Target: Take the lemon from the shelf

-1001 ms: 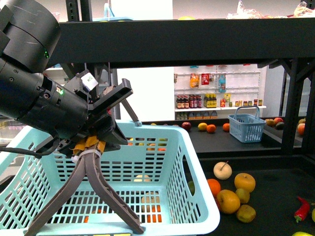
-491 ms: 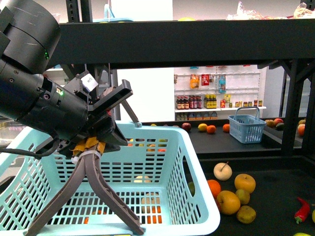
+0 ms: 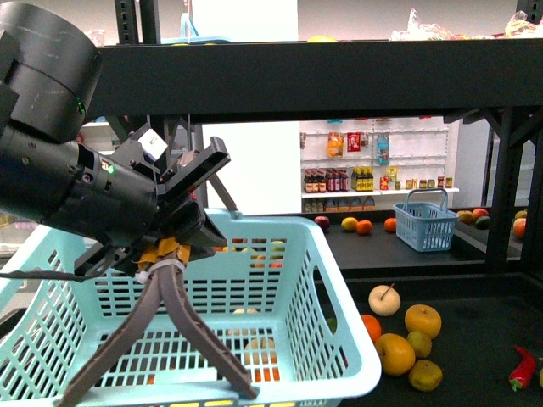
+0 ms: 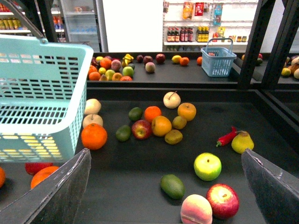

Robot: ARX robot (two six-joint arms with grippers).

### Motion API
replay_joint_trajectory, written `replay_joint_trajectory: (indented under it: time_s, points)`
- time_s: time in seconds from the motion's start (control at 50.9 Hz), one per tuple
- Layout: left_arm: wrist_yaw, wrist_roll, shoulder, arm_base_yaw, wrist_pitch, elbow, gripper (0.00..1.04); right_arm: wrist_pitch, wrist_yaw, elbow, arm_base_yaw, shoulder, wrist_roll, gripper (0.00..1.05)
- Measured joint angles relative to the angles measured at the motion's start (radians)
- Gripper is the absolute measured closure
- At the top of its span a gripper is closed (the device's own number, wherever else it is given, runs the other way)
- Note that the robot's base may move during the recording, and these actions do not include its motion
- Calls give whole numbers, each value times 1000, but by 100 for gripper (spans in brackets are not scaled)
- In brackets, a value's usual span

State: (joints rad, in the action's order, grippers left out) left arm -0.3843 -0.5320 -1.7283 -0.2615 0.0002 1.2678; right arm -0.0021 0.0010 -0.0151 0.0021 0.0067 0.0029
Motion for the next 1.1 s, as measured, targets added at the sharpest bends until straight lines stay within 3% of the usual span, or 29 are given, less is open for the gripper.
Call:
replay_joint_trajectory:
  time_s: [0.196,0.452,0.609,0.864,1.1]
  points:
    - [51,-146,20,54,106,-5,89,0,0,0,0,0,0,8]
    - [285,-420,34,221,103,48,89,0,-1,0,0,-1,0,8]
    - [373,-528,39,332,105,68,89,0,-1,0,0,-1,0,8]
    - [462,-724,-11,493,88,186,89,0,-1,0,0,-1,0,8]
    - [462,-791,-95,566,-95,283,89,0,-1,0,0,-1,0,8]
